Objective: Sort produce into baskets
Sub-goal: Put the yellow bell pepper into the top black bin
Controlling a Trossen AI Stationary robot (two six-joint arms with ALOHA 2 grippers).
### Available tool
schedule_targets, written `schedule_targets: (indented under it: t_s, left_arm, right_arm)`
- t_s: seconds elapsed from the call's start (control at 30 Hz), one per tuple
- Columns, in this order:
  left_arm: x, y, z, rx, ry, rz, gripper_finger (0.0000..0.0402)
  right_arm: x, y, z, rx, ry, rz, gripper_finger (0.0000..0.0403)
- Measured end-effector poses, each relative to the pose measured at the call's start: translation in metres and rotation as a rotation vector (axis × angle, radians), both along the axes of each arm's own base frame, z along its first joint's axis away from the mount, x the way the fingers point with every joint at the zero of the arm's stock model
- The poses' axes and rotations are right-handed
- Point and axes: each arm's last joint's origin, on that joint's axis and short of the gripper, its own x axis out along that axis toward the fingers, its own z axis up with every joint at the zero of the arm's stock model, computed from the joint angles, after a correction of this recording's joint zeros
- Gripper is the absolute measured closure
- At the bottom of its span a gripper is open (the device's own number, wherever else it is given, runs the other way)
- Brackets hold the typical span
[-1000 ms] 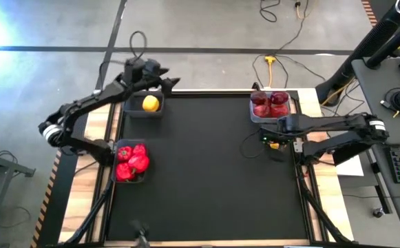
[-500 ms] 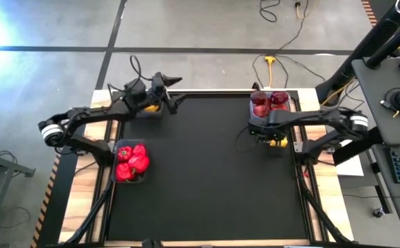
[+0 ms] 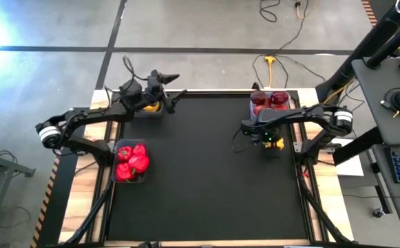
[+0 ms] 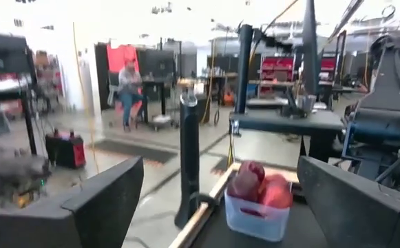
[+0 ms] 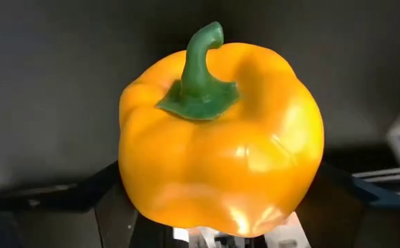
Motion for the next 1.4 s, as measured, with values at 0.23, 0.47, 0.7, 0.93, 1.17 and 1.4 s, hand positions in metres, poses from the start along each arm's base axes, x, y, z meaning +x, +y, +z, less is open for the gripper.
schedule_targets:
  t_s: [0.23, 0.47, 0.7, 0.93, 1.17, 1.4]
  left_arm:
    - [-0.016, -0.022, 0.003, 0.172, -0.188, -0.094, 0.0045]
    - [-0.033, -0.05, -0.011, 0.358, -0.309, -0.463, 0.0045]
    - [-0.03, -0.043, -0.026, 0.183, -0.242, -0.332, 0.0045]
    - [-0.022, -0.034, -0.029, 0.098, -0.169, -0.194, 0.0045]
    - [-0.012, -0.03, -0.026, 0.081, -0.067, -0.195, 0.0037]
    - [0.004, -0.041, -0.032, 0.131, 0.001, -0.335, 0.0022]
  right_arm:
    - [0.05, -0.006, 0.059, -0.125, -0.442, 0.061, 0.0102]
    - [0.102, -0.034, 0.088, -0.32, -1.191, 0.118, 0.0092]
    - [0.128, -0.043, 0.021, -0.222, -1.356, 0.092, 0.0094]
    - [0.148, -0.043, -0.035, -0.082, -1.345, 0.061, 0.007]
    - [0.15, -0.043, -0.033, -0.085, -1.339, 0.078, 0.0032]
    - [0.134, -0.037, 0.0, -0.039, -1.188, 0.074, 0.0027]
